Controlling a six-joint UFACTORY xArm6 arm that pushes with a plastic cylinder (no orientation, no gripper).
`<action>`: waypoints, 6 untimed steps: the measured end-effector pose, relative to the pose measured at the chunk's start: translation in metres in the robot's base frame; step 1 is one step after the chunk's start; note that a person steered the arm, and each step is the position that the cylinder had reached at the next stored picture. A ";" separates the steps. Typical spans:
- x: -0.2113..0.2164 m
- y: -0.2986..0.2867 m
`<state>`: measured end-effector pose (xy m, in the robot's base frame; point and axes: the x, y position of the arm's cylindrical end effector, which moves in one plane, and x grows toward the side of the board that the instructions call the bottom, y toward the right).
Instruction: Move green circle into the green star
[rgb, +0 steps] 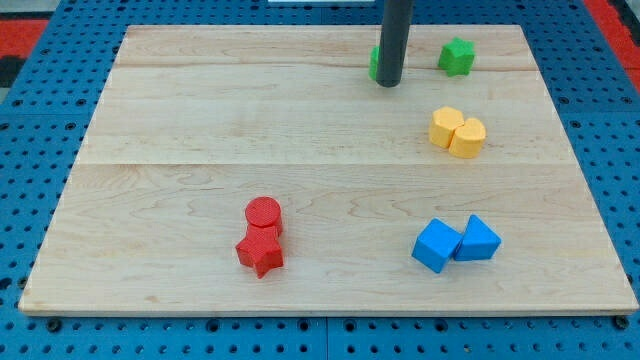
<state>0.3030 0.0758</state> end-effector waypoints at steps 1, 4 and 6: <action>-0.027 -0.056; -0.024 0.035; 0.013 0.023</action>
